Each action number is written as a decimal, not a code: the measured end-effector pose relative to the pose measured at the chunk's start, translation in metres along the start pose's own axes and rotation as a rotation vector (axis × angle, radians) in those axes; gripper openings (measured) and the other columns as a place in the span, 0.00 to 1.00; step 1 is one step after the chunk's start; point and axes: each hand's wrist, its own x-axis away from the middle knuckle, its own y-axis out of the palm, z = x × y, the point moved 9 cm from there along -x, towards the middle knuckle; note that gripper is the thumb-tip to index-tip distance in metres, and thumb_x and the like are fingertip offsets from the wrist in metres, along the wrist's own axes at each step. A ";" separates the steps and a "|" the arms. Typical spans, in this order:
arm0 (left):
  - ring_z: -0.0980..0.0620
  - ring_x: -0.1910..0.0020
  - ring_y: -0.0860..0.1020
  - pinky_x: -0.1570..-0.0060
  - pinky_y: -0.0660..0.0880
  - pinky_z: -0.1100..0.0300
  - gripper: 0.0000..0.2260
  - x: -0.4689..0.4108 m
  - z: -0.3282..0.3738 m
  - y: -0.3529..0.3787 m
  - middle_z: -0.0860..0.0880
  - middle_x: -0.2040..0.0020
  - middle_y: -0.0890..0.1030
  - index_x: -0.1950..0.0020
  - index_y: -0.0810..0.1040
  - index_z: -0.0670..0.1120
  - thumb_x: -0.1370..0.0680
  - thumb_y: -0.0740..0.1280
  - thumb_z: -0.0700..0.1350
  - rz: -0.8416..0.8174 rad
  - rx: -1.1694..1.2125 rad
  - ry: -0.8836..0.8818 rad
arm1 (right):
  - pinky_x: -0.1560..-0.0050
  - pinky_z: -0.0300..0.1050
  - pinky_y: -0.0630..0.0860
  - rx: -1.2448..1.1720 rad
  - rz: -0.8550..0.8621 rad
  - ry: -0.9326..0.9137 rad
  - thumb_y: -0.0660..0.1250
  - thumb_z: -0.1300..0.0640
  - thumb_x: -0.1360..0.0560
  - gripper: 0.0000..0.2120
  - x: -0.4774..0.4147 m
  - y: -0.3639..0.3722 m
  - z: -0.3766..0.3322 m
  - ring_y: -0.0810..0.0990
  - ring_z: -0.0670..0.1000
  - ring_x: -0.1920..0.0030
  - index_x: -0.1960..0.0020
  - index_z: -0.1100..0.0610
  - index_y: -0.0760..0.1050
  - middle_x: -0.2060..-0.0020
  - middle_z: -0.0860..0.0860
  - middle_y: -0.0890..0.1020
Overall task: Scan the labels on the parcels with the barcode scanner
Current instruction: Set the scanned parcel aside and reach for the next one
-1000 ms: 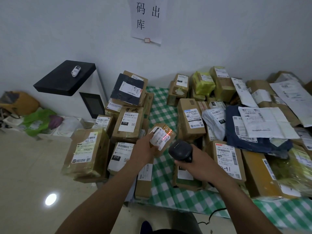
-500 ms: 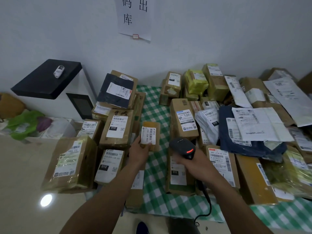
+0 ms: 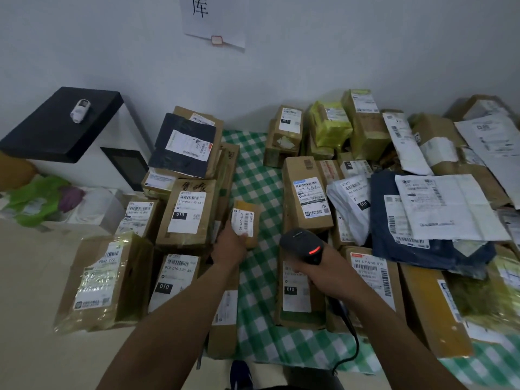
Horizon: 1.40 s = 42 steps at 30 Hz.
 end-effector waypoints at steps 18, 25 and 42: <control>0.41 0.20 0.32 0.20 0.45 0.39 0.48 0.073 -0.048 0.057 0.46 0.18 0.32 0.17 0.36 0.52 0.23 0.68 0.38 -0.162 -0.479 0.184 | 0.67 0.33 0.72 -0.017 -0.067 0.007 0.73 0.56 0.23 0.11 -0.001 0.022 0.006 0.77 0.37 0.69 0.42 0.47 0.77 0.65 0.43 0.79; 0.44 0.19 0.33 0.19 0.43 0.45 0.45 0.077 -0.047 0.047 0.45 0.17 0.34 0.16 0.39 0.50 0.22 0.67 0.37 -0.171 -0.452 0.245 | 0.72 0.31 0.71 0.021 -0.051 0.004 0.74 0.53 0.22 0.15 0.012 0.028 0.008 0.76 0.37 0.73 0.37 0.51 0.76 0.64 0.46 0.81; 0.47 0.32 0.74 0.29 0.71 0.47 0.27 0.114 -0.048 0.174 0.50 0.33 0.76 0.28 0.73 0.49 0.25 0.74 0.52 -0.454 0.020 -0.046 | 0.70 0.28 0.72 -0.092 0.120 0.032 0.73 0.54 0.22 0.10 0.072 -0.014 0.042 0.80 0.34 0.70 0.43 0.45 0.78 0.71 0.38 0.83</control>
